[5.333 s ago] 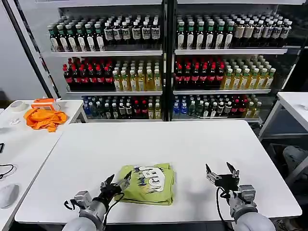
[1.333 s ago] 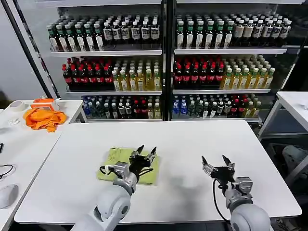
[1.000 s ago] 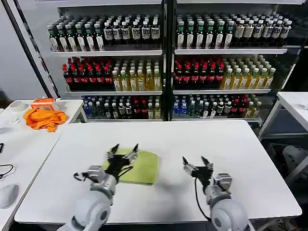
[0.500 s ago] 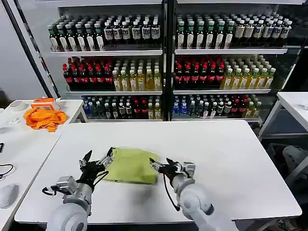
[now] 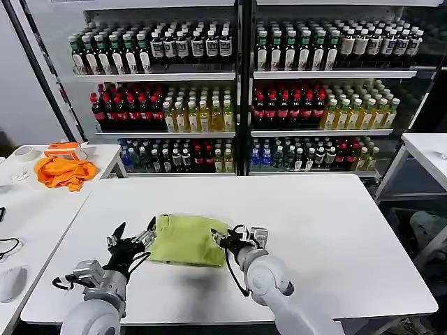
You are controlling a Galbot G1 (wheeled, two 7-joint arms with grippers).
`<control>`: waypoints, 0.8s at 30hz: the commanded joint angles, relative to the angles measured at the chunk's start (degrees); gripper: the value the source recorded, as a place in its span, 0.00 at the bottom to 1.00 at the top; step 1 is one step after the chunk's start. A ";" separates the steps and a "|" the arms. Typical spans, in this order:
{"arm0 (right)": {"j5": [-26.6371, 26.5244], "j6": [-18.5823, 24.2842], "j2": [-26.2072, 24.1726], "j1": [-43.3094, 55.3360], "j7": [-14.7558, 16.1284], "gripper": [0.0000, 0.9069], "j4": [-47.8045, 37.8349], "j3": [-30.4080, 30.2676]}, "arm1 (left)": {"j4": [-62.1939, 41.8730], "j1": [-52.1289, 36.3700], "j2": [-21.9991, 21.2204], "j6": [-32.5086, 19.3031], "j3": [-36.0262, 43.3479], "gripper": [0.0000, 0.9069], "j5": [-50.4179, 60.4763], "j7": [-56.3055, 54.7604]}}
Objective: Fold and organize the clothes.
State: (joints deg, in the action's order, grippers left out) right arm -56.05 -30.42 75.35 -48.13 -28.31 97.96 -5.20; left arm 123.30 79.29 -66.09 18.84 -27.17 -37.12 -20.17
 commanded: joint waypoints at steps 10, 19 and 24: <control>-1.68 -0.40 -0.18 2.22 -3.13 0.00 -2.14 -0.68 | -0.27 0.08 0.21 -0.23 -0.41 1.00 -0.41 0.01; -0.02 -1.53 -3.07 3.10 -0.52 0.00 -3.82 1.42 | -1.03 -0.97 -0.08 -0.31 0.48 1.00 -0.40 0.02; 0.07 -2.72 -7.54 5.30 2.90 0.00 -4.40 3.45 | -0.86 -1.11 -0.24 -0.27 1.14 1.00 -0.28 0.02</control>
State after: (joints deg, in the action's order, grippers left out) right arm -56.27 -32.12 72.54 -44.81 -28.89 94.61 -3.74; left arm 122.38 78.16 -66.34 18.57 -26.29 -37.51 -20.17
